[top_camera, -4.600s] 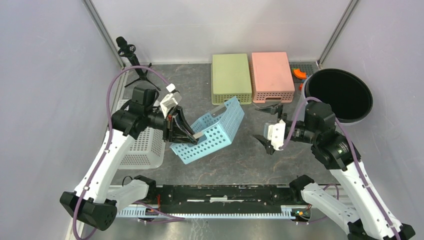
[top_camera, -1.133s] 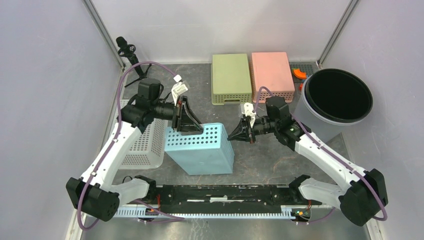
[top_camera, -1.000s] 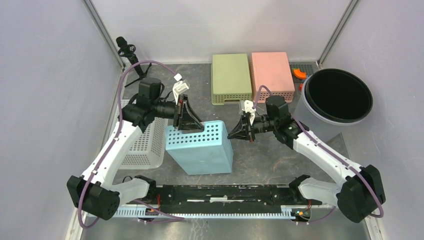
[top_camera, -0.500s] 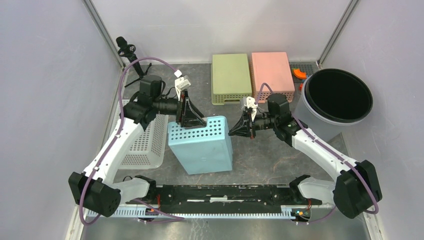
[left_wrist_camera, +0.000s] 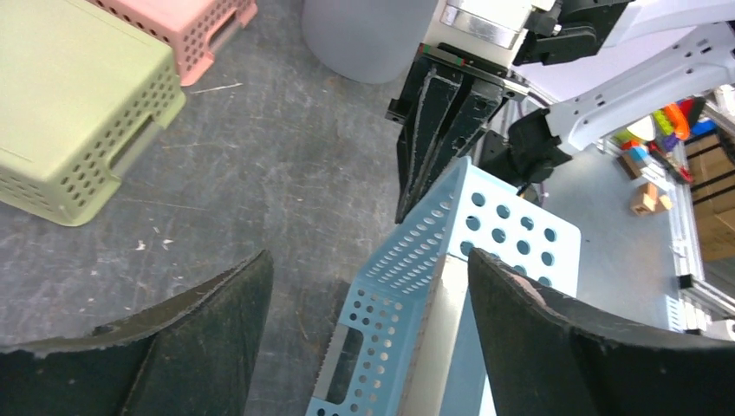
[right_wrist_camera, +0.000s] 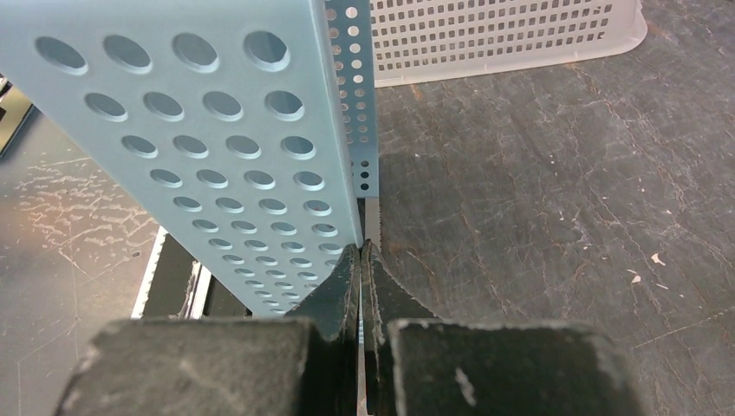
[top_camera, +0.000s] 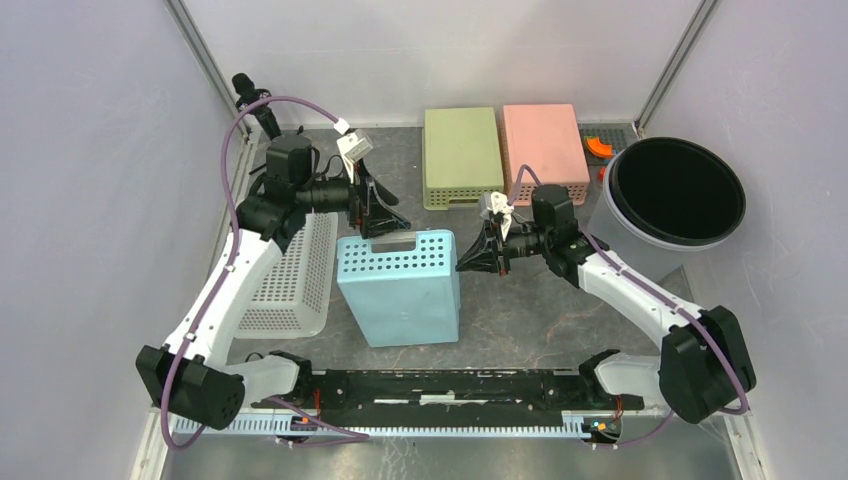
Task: Turn the large container upside down
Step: Turn the container upside down at the center of the board.
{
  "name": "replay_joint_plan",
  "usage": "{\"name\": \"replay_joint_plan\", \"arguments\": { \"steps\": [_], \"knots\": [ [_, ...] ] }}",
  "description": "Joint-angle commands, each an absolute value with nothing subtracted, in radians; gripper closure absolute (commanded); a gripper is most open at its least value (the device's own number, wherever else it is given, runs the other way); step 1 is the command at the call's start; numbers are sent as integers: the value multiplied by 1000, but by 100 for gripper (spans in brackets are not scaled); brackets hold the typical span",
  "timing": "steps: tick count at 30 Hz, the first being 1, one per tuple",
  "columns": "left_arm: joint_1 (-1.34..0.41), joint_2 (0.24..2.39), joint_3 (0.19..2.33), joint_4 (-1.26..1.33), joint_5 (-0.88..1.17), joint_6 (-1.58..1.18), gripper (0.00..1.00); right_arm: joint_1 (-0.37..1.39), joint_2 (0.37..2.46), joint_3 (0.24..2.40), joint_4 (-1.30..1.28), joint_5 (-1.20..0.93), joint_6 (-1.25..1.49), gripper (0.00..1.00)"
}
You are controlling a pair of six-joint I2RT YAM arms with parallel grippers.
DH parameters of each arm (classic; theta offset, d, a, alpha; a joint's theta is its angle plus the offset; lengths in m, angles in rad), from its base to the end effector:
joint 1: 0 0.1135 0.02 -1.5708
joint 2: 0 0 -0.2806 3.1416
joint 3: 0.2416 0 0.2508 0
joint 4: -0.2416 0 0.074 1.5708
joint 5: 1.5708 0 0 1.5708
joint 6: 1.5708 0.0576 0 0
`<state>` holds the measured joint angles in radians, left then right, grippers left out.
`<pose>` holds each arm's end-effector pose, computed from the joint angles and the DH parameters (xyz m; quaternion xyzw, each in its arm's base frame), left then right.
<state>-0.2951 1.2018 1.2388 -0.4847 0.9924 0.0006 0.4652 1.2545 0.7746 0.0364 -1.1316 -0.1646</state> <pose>0.2300 -0.1203 0.3985 0.3604 0.6989 -0.4673 0.4041 0.2138 0.1656 0.2787 -0.4933 0.5898 0.5156 0.3781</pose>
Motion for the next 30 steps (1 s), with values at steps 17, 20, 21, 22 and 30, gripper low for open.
{"name": "replay_joint_plan", "arguments": {
  "steps": [17, 20, 21, 22, 30],
  "knots": [
    [-108, 1147, 1234, -374, 778, -60, 0, 427, 1397, 836, 172, -1182, -24, 100],
    [-80, 1131, 1190, -326, 813, -85, 0, 425, 1418, 856, 184, -1175, -13, 100],
    [-79, 1122, 1175, -310, 817, -86, 0, 425, 1427, 860, 192, -1173, -6, 100],
    [-79, 1108, 1155, -296, 824, -86, 0, 425, 1437, 863, 203, -1172, -2, 100],
    [-76, 1014, 1047, -271, 774, -54, 0, 426, 1528, 917, 234, -1160, 63, 100]
  ]
}}
